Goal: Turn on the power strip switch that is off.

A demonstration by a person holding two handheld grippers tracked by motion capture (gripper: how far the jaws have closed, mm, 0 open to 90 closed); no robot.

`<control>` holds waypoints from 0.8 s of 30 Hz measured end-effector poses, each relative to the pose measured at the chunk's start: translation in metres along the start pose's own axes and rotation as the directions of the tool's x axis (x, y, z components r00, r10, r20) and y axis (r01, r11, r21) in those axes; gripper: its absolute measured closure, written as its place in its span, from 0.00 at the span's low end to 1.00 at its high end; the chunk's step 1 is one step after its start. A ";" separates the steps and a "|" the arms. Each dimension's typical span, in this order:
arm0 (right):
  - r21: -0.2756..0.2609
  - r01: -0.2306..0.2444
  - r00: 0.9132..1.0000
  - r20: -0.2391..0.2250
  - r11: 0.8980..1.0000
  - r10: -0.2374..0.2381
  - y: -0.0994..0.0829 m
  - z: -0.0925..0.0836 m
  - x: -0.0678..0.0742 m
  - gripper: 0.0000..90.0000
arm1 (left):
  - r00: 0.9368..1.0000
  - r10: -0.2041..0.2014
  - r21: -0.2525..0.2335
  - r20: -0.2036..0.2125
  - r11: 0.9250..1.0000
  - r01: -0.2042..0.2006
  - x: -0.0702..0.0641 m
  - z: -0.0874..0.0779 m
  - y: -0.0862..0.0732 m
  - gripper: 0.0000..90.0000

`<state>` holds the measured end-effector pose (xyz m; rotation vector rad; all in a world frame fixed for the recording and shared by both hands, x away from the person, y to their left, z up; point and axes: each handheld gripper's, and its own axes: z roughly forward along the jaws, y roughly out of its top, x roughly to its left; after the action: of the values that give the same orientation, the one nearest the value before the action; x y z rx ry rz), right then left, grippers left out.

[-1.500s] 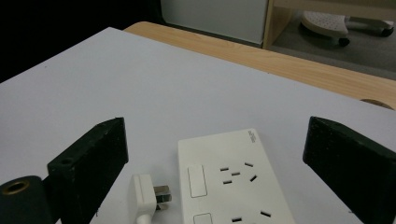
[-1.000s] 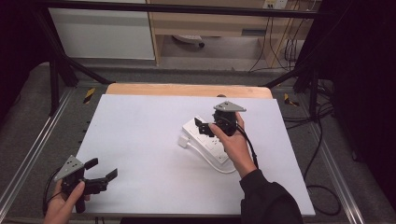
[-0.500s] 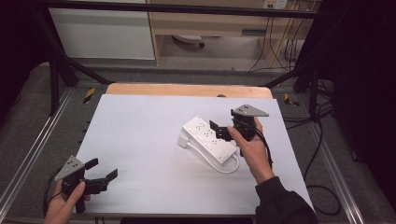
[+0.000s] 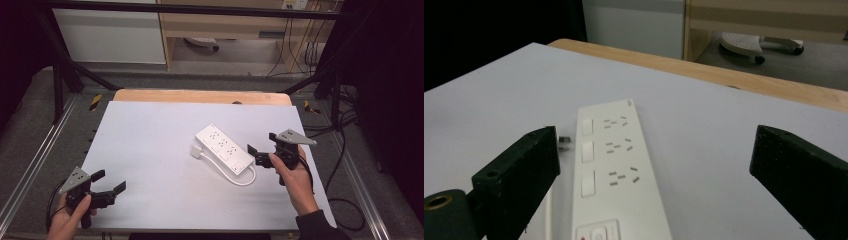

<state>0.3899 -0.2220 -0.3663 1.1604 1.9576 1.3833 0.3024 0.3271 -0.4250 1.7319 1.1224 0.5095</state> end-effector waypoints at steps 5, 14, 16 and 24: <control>0.000 -0.027 1.000 0.012 1.000 0.027 -0.015 -0.015 -0.008 0.07 | 1.000 0.000 0.001 -0.001 1.000 0.000 0.000 0.000 0.000 0.07; -0.001 -0.046 0.999 0.030 0.999 0.046 -0.041 -0.036 -0.020 0.08 | 1.000 -0.002 -0.001 -0.001 1.000 0.002 -0.001 0.000 0.000 0.07; 0.000 -0.049 0.998 0.030 0.999 0.049 -0.047 -0.040 -0.023 0.09 | 1.000 -0.001 -0.001 -0.002 1.000 0.001 0.000 0.000 0.000 0.07; 0.009 -0.063 0.997 0.043 0.998 0.062 -0.065 -0.049 -0.032 0.08 | 1.000 -0.001 0.000 -0.001 1.000 0.001 -0.001 0.001 0.000 0.07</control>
<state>0.3456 -0.2827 -0.4103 1.2558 1.9162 1.3692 0.3024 0.3263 -0.4254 1.7310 1.1243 0.5099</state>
